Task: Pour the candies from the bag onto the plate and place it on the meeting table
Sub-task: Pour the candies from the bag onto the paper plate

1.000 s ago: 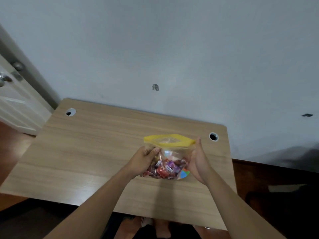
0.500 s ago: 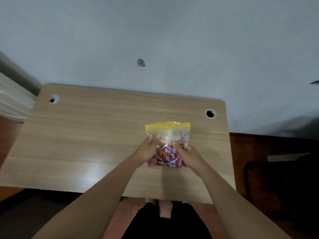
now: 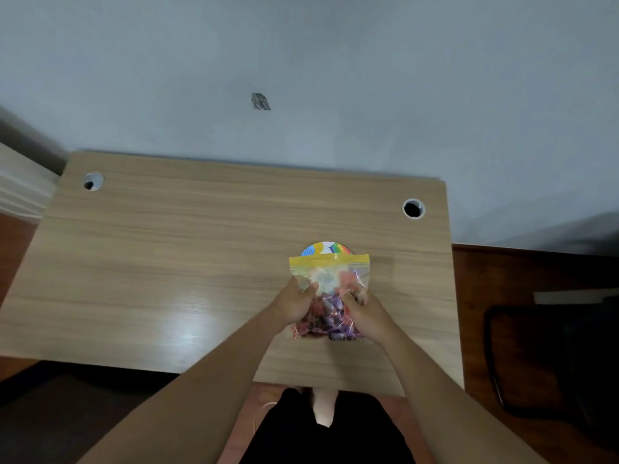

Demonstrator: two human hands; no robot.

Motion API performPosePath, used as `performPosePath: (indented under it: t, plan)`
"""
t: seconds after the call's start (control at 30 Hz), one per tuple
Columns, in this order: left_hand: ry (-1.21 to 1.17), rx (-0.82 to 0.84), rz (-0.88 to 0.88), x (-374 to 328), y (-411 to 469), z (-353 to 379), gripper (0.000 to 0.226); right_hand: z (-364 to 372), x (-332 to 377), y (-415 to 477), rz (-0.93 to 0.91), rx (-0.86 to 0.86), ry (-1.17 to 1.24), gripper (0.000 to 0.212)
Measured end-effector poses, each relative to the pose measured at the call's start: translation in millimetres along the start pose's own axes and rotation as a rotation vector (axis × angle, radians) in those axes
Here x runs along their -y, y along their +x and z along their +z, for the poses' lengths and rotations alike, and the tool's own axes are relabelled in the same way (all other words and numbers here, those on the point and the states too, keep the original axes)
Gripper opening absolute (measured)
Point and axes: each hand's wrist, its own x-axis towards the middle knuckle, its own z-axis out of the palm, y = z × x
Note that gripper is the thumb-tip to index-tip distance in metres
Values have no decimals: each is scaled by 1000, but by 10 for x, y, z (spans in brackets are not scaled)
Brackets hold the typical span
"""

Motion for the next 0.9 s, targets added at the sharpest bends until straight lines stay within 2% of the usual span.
performPosePath:
  t: [0.23,0.3,0.4,0.53,0.77,0.9]
  plan:
    - [62,96,-87,90,69,74,55,30,-168,62,15,16,-102,16]
    - [64,123,-110,95,87,98,57,50,-162,61,11,48,-104,19]
    - [65,123,-177,107,121,123,59,63,-202,113,16,63,-131,34]
    - [64,132,-194,122,150,146,55,76,-248,144,51,63,-123,40]
    - [61,137,-207,140,69,129,41,78,-322,155,95,74,-116,32]
    - [55,97,-274,203,57,138,32,83,-355,157,105,56,-154,26]
